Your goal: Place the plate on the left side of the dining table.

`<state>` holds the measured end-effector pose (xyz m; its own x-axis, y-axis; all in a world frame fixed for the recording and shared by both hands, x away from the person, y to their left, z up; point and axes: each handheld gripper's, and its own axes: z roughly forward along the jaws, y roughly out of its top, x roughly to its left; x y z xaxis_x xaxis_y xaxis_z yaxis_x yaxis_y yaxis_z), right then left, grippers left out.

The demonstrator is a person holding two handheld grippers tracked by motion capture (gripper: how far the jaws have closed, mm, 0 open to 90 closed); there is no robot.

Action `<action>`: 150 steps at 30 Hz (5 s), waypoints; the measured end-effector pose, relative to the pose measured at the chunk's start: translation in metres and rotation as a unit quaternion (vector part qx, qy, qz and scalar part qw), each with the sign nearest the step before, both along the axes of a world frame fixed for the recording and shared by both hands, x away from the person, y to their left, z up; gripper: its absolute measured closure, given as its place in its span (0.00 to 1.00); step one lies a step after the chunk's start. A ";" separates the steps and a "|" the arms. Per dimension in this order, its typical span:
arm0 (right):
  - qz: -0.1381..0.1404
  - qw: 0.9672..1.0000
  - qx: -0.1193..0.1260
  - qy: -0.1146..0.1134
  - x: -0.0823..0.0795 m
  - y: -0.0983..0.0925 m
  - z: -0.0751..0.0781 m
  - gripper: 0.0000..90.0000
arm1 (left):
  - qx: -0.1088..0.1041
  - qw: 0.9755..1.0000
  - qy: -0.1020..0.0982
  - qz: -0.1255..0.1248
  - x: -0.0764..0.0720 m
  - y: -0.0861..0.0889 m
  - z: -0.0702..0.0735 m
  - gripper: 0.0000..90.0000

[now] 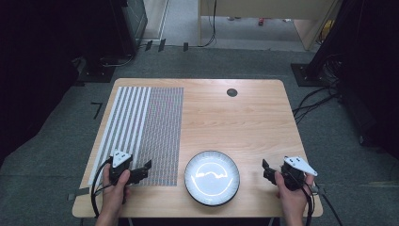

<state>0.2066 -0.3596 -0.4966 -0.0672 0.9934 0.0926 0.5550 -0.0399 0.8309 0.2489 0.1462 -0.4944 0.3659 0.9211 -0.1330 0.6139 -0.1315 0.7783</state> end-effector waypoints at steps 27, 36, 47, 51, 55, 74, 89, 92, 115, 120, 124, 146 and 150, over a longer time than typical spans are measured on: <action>0.032 0.999 0.009 -0.005 -0.001 0.020 0.001 0.16 | -0.003 0.999 -0.001 -0.053 -0.009 -0.044 -0.003 0.21; 0.048 0.999 0.012 -0.007 -0.001 0.032 0.001 0.16 | -0.020 0.997 -0.004 -0.069 -0.012 -0.053 -0.002 0.21; 0.066 0.998 0.015 -0.008 -0.001 0.050 0.001 0.16 | -0.023 0.996 0.005 -0.087 -0.015 -0.066 -0.004 0.21; 0.064 0.998 0.022 -0.011 -0.001 0.056 0.002 0.16 | -0.029 0.996 0.007 -0.089 -0.015 -0.068 -0.004 0.21; 0.064 0.998 0.027 -0.009 -0.001 0.062 0.002 0.18 | -0.033 0.995 0.009 -0.095 -0.016 -0.071 -0.003 0.21; 0.118 0.991 0.058 0.005 -0.015 0.088 0.004 0.65 | -0.054 0.989 0.008 -0.137 -0.023 -0.080 -0.003 0.42; 0.132 0.983 0.109 0.068 -0.012 0.083 0.001 0.83 | -0.043 0.986 0.012 -0.159 -0.027 -0.086 -0.007 0.59; 0.132 0.983 0.108 0.068 -0.012 0.083 0.000 0.83 | -0.043 0.986 0.015 -0.158 -0.027 -0.086 -0.007 0.59; 0.113 0.986 0.110 0.059 -0.016 0.086 0.002 0.90 | -0.029 0.987 0.016 -0.157 -0.029 -0.090 -0.010 0.61; 0.101 0.988 0.101 0.060 -0.016 0.090 0.003 0.91 | -0.028 0.987 0.015 -0.156 -0.029 -0.090 -0.009 0.61; 0.092 0.989 0.105 0.055 -0.016 0.090 0.005 0.94 | -0.030 0.987 0.015 -0.154 -0.028 -0.089 -0.009 0.59; 0.117 0.969 0.194 0.097 -0.023 0.070 0.012 0.89 | -0.042 0.983 0.024 -0.179 -0.027 -0.086 -0.010 0.71; 0.118 0.969 0.189 0.107 -0.026 0.072 0.012 0.89 | -0.041 0.981 0.023 -0.187 -0.029 -0.088 -0.010 0.77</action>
